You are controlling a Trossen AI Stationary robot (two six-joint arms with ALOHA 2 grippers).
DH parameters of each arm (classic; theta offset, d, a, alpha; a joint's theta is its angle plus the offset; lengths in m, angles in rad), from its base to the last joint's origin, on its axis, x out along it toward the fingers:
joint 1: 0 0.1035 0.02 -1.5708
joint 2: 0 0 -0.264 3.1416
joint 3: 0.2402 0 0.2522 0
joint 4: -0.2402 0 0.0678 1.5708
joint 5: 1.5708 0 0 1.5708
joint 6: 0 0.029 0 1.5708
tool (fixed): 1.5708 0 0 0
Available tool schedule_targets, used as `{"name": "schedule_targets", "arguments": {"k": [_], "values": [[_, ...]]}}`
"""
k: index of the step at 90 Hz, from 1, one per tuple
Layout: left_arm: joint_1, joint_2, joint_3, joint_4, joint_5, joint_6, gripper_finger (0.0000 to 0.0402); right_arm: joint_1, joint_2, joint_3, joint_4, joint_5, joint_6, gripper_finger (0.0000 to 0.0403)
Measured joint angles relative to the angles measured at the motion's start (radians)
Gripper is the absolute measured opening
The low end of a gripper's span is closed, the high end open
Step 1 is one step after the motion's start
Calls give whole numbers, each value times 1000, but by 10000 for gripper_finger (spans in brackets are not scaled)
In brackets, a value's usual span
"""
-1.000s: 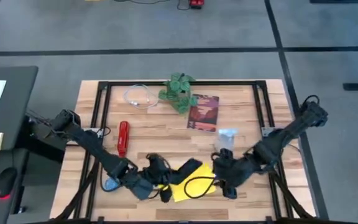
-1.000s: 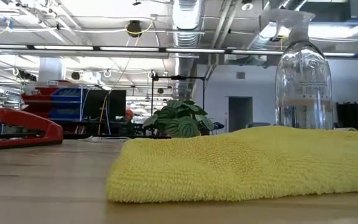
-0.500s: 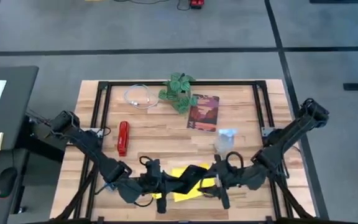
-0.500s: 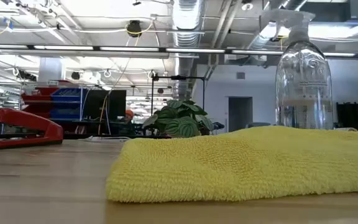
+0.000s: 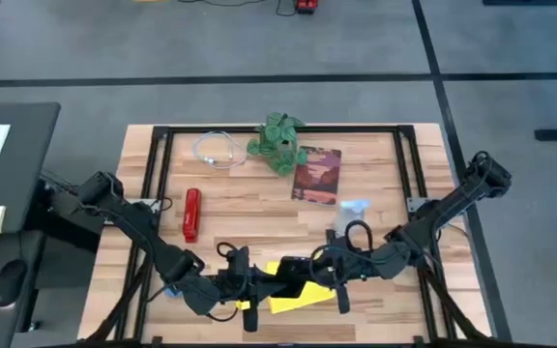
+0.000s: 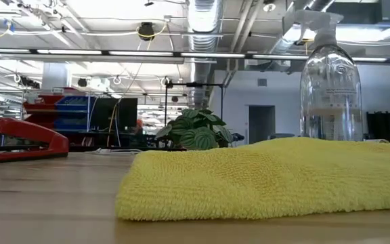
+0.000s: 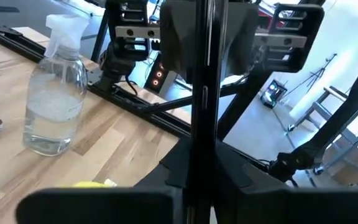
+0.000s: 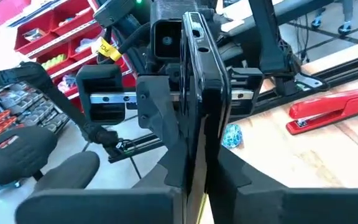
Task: Apply microfiber cloth
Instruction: Spray the back of the cellphone using the spray cleaning bottle
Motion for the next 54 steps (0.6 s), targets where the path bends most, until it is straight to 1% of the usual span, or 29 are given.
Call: {"name": "schedule_targets", "arguments": {"k": [23, 54], "values": [[23, 0, 0, -22, 82, -3, 21, -17, 0, 0, -15, -19, 20, 17], [32, 1, 0, -20, 90, 23, 7, -18, 0, 2, -14, -18, 23, 17]]}}
